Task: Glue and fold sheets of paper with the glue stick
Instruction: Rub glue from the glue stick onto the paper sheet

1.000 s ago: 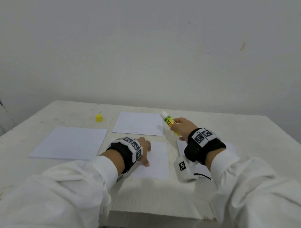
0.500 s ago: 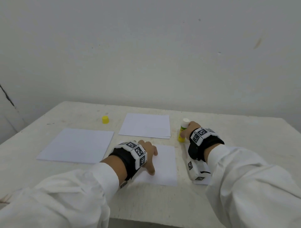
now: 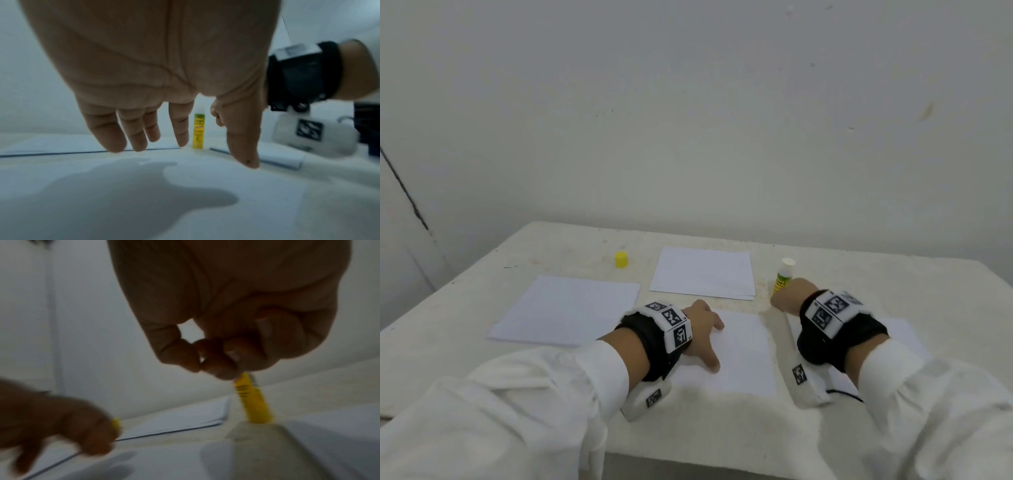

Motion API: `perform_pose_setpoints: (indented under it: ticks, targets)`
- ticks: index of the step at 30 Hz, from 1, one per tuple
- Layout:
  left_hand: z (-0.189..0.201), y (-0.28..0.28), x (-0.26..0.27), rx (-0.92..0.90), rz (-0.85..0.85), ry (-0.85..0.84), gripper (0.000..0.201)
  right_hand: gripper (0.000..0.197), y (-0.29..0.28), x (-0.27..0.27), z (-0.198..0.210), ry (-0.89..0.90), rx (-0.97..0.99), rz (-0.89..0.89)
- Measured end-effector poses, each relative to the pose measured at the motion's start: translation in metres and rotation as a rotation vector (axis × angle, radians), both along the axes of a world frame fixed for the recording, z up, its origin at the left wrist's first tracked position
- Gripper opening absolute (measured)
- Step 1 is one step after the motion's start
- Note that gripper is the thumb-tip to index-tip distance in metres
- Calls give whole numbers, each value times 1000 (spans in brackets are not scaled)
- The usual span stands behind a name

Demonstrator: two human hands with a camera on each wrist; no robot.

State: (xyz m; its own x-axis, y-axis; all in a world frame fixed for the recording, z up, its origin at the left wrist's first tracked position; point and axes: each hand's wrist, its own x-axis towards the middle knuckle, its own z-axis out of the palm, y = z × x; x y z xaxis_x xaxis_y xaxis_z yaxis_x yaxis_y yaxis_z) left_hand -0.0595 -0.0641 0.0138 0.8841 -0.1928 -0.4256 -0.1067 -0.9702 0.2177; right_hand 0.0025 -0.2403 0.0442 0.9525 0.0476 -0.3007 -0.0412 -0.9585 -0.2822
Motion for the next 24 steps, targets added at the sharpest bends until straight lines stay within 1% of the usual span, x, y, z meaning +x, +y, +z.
perform_pose_setpoints:
  ticks: [1, 4, 5, 7, 9, 11, 12, 14, 15, 17, 20, 22, 24]
  targets:
    - [5, 8, -2, -42, 9, -7, 81, 13, 10, -12, 5, 32, 33, 44]
    - [21, 47, -3, -124, 86, -27, 78, 14, 46, -38, 14, 88, 21, 335]
    - [24, 67, -2, -123, 136, -27, 78, 14, 60, -45, 19, 110, 19, 409]
    - [25, 113, -1, -61, 266, -30, 78, 19, 94, -45, 19, 127, 20, 479]
    - [22, 163, -3, 74, 377, -24, 82, 27, 131, -38, 14, 99, -15, 498]
    - [21, 206, -9, 196, 426, 15, 85, 26, 167, -24, 2, 82, -80, 506]
    - [19, 225, -13, 228, 438, 35, 85, 34, 183, -16, -5, 88, -129, 505]
    - [14, 255, -17, 258, 440, 71, 88, 65, 208, -5, -16, 93, -281, 514]
    - [11, 265, -18, 278, 425, 88, 89, 74, 218, -1, -21, 77, -338, 521]
    - [1, 276, -18, 329, 384, 113, 90, 88, 231, 3, -29, 40, -386, 511]
    - [-7, 278, -15, 372, 306, 110, 83, 105, 239, 6, -39, 47, -406, 481]
    - [-9, 278, -14, 370, 281, 100, 79, 109, 240, 6, -44, 58, -420, 462]
    - [-10, 279, -13, 363, 275, 95, 77, 110, 241, 4, -47, 84, -421, 452]
